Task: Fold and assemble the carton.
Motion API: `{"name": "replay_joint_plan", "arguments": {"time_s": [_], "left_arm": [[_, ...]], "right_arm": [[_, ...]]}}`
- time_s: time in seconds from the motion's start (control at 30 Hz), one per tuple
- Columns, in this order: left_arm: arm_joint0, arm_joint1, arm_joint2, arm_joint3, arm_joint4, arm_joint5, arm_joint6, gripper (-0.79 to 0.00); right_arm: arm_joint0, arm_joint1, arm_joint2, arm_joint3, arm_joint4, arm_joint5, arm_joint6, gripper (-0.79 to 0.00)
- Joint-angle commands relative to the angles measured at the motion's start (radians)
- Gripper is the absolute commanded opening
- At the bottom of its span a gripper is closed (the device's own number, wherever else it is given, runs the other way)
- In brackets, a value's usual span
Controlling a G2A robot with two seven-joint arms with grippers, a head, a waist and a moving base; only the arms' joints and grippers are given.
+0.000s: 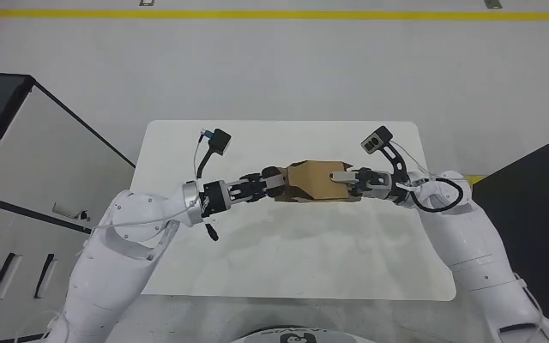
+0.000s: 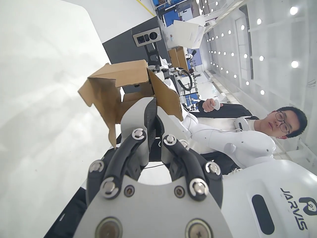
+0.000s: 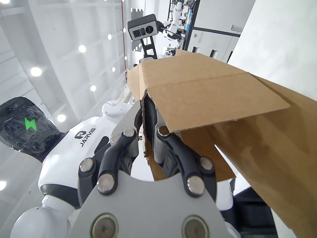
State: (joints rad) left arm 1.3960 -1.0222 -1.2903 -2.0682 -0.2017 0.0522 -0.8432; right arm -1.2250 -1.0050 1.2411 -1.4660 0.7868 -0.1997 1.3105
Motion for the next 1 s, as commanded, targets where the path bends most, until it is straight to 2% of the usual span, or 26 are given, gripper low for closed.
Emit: {"name": "replay_joint_plan", "arguments": {"time_s": [0.0,0.23,0.67,0.97], "left_arm": [[0.009,0.001,-0.010,-0.004,-0.005,-0.004,0.003,-0.785],[0.032,0.003,-0.035,-0.014,-0.026,-0.041,0.026,-0.785],[0.038,0.001,-0.027,-0.010,-0.027,-0.049,0.059,-0.785],[-0.012,-0.006,0.037,-0.015,-0.017,-0.034,0.035,-0.785]], "right_arm": [[0.004,-0.002,0.001,0.011,0.022,0.001,0.010,-0.785],[0.014,-0.010,0.004,0.046,0.130,0.005,0.048,-0.785],[-0.005,-0.012,0.011,0.018,0.126,0.019,0.022,-0.785],[-0.005,-0.014,0.009,-0.001,0.061,0.007,0.011,-0.785]]}}
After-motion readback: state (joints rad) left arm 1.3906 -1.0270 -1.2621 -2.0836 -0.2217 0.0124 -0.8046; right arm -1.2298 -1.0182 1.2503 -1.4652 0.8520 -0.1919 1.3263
